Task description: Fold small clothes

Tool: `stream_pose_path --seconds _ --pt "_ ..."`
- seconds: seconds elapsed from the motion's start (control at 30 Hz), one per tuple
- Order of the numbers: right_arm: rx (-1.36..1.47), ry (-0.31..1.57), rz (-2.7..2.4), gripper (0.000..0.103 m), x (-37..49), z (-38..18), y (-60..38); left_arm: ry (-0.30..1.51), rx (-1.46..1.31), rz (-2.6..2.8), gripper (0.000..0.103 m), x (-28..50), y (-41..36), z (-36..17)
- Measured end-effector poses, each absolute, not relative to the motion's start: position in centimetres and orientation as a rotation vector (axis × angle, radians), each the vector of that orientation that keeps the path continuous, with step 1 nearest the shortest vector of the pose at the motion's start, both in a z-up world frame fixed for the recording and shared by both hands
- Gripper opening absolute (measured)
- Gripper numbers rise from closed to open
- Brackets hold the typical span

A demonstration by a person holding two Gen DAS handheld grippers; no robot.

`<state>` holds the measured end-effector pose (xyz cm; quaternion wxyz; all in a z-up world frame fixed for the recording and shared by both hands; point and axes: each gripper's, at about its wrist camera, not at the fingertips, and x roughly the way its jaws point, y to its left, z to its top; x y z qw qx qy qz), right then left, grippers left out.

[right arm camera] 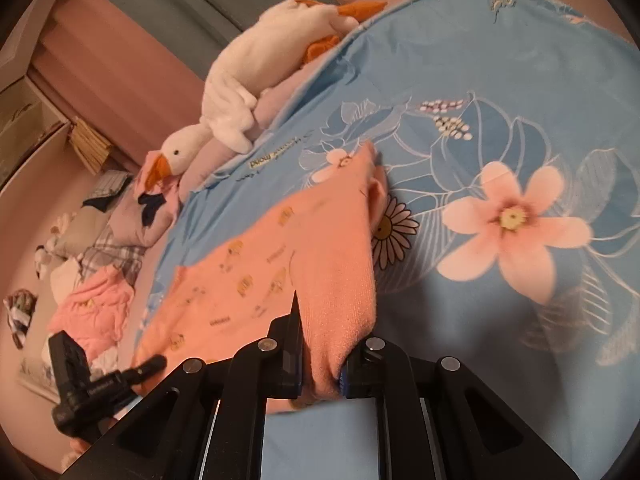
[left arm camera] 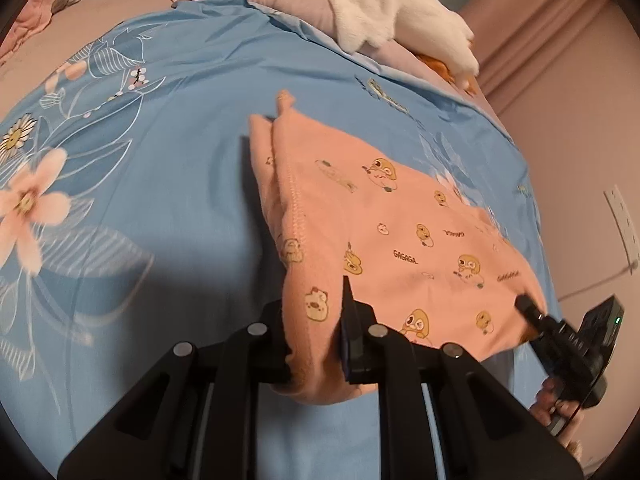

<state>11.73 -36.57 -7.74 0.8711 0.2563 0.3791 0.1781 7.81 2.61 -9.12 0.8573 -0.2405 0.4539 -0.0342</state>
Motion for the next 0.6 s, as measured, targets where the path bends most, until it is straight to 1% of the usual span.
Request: stream_pose_path --seconds 0.17,0.37,0.47,0.5,0.53,0.57,0.6 --pt "0.527 0.804 0.356 0.013 9.5 -7.6 -37.6 0.989 -0.507 -0.069 0.016 4.7 1.1 -10.0" --pt "0.527 0.85 0.301 0.013 8.3 -9.3 -38.1 1.028 -0.467 -0.033 0.017 2.8 0.0 -11.8" --pt "0.528 0.895 0.249 0.014 8.8 -10.8 -38.3 1.041 -0.454 -0.016 0.023 3.0 -0.1 -12.2" --pt "0.533 0.914 0.228 0.017 9.2 -11.5 -38.4 1.042 -0.45 -0.011 0.024 2.9 -0.2 -12.2" --pt "0.538 0.923 0.218 0.027 9.2 -11.8 -38.5 1.043 -0.446 -0.012 0.025 2.9 -0.2 -12.2" --pt "0.542 0.924 0.207 0.033 9.1 -12.0 -38.6 1.045 -0.442 -0.013 0.026 2.8 -0.2 -12.1" --pt "0.56 0.919 0.202 0.035 9.0 -12.1 -38.9 1.046 -0.442 -0.011 0.027 2.8 -0.1 -12.1"
